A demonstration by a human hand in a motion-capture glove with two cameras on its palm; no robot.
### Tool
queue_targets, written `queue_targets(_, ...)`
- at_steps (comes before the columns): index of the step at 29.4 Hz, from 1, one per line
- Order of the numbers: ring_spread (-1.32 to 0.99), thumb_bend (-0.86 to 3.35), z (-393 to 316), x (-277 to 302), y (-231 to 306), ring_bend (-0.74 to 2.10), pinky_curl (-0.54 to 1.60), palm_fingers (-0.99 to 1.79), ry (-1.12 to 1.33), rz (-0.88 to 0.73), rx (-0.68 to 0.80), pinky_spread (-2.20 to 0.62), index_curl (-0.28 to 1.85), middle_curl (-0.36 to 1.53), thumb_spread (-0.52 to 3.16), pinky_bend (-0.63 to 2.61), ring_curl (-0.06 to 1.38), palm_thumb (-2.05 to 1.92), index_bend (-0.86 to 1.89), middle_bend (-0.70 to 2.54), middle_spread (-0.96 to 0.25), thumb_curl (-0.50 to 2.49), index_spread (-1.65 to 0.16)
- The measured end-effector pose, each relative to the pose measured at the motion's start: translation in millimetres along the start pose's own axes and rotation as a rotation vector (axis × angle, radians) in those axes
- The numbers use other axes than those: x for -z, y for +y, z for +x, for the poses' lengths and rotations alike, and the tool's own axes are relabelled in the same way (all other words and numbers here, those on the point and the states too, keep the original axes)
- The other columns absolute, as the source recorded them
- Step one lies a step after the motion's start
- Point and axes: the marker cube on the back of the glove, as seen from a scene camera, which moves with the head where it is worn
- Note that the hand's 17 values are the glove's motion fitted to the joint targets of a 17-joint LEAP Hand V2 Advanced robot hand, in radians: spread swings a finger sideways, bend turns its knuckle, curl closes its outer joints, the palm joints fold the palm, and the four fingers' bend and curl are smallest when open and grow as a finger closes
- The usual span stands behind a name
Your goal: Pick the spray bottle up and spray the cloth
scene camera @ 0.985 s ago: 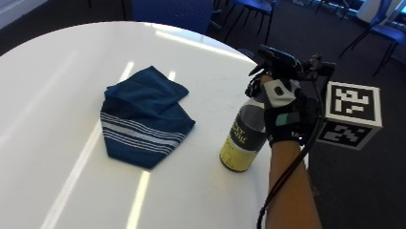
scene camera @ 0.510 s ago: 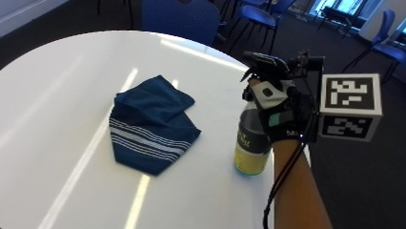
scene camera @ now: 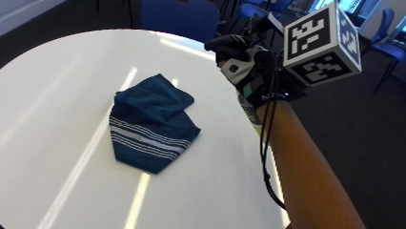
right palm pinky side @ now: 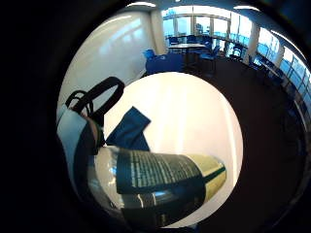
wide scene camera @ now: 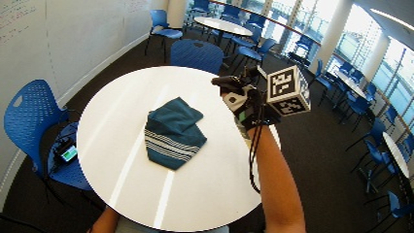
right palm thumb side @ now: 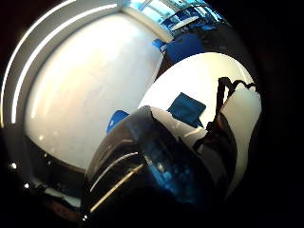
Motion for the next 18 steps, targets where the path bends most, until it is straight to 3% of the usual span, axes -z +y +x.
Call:
queue_targets(8,-0.23,-0.03,-20,-28,-11,0.59,0.41,1.40,0.293,0.018,0.158,-0.28,0.56,0.50,0.19,0.34,0.46,0.86,0.53,0.63,-0.22,0.80,-0.26)
queue_targets(18,-0.23,-0.03,-45,-44,-3,0.59,0.41,1.40,0.484,0.033,0.316,-0.29,0.55,0.50,0.19,0.34,0.46,0.86,0.53,0.64,-0.21,0.81,-0.25)
